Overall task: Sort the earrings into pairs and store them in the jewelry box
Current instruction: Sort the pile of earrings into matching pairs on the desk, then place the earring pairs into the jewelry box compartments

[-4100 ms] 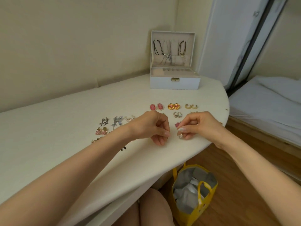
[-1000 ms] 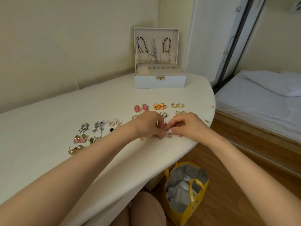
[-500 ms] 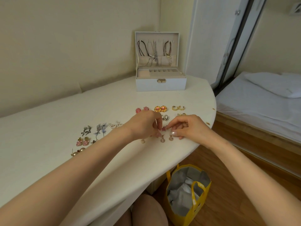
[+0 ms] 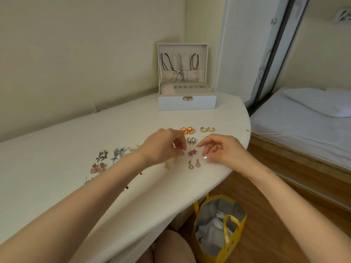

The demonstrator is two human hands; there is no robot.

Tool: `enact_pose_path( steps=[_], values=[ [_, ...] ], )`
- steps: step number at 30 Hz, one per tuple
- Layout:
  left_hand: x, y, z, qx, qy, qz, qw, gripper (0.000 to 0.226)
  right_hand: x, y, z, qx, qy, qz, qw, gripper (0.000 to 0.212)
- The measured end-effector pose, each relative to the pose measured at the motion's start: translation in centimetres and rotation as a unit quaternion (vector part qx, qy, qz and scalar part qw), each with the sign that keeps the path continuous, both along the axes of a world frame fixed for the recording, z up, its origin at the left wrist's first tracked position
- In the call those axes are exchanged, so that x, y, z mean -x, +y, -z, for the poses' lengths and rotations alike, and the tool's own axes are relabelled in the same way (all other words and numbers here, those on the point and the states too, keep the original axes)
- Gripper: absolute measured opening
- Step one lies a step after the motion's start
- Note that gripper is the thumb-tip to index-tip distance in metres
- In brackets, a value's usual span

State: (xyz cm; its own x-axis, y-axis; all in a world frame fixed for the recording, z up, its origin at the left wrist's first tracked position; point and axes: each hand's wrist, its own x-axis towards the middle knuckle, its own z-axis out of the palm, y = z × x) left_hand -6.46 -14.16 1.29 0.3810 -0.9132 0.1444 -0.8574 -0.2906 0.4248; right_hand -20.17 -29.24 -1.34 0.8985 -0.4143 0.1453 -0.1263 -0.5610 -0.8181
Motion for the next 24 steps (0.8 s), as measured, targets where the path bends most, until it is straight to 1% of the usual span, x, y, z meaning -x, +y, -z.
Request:
enact_pose_path(
  steps=[3, 7, 12, 15, 18, 22, 24],
  values=[
    [-1.2, 1.1, -0.9, 0.041, -0.009, -0.046, 0.998, 0.005, 0.2, -0.2, -0.3, 0.006, -0.014, 0.012, 1.0, 0.029],
    [-1.5, 2.0, -0.6, 0.029, -0.018, -0.074, 0.997, 0.004, -0.1, 0.1, -0.3, 0.01, -0.022, 0.026, 0.999, 0.024],
    [-1.5, 2.3, -0.3, 0.001, -0.027, -0.082, 0.996, 0.006, -0.8, 0.2, -0.4, 0.026, -0.028, 0.029, 0.999, 0.023],
    [-2.2, 1.7, -0.6, 0.005, -0.027, -0.081, 0.996, 0.007, -2.0, -0.1, -1.2, 0.044, -0.027, 0.022, 0.998, 0.016],
    [-4.0, -0.1, -2.0, 0.032, -0.019, -0.08, 0.996, 0.015, -4.4, -0.9, -2.7, 0.067, -0.041, 0.026, 0.997, 0.011],
    [-8.3, -4.6, -3.8, 0.057, -0.016, -0.1, 0.993, 0.039, -9.0, -3.6, -5.3, 0.087, -0.067, 0.054, 0.993, 0.01],
    [-10.5, -7.0, -4.1, 0.06, -0.017, -0.123, 0.99, 0.045, -11.4, -5.5, -6.3, 0.088, -0.067, 0.071, 0.991, 0.011]
  ],
)
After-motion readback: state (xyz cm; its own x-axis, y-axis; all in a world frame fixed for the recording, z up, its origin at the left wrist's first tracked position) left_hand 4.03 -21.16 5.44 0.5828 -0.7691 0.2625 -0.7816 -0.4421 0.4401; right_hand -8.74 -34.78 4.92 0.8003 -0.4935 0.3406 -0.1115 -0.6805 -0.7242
